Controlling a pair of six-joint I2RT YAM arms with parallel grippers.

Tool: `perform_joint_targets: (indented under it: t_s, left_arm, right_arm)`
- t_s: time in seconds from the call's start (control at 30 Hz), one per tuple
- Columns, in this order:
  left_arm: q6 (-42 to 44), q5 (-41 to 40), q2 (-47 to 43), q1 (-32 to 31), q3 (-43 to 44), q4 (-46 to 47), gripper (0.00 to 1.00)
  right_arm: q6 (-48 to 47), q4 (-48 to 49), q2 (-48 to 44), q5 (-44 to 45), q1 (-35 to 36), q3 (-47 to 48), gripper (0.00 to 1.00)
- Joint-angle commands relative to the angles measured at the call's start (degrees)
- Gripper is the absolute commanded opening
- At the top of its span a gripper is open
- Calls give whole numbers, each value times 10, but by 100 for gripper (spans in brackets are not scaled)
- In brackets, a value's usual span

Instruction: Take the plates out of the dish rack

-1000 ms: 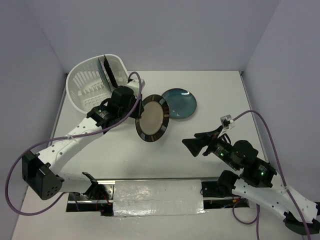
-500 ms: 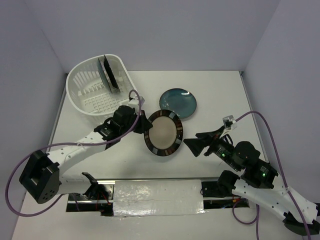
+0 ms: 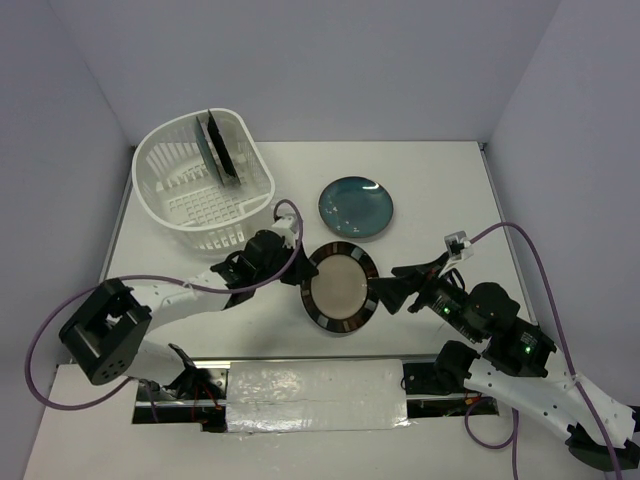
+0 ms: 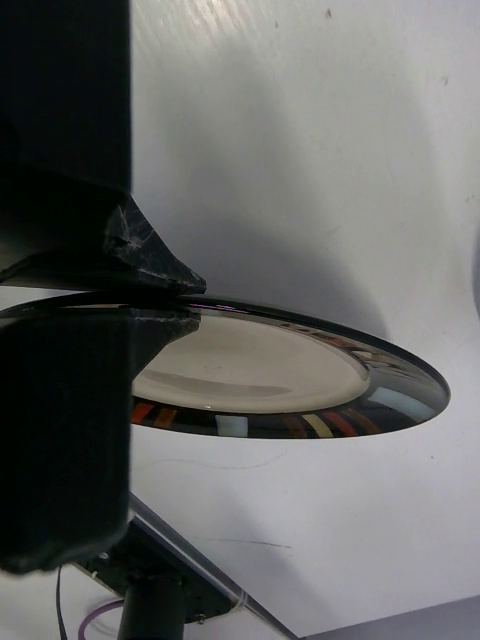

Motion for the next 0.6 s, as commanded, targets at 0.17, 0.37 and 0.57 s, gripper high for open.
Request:
perform_joint_targets:
  t_s: [0.17, 0.37, 0.57]
  left_arm:
    - [-12, 10, 70, -8, 25, 126, 15]
    - [-14, -30, 73, -12, 7, 125, 40]
    - [-5, -62, 68, -20, 3, 107, 53]
  right_arm:
    - [-6, 3, -4, 7, 4, 21, 100]
    - [-6, 3, -6, 3, 4, 20, 100]
    - [-7, 3, -12, 5, 3, 20, 100]
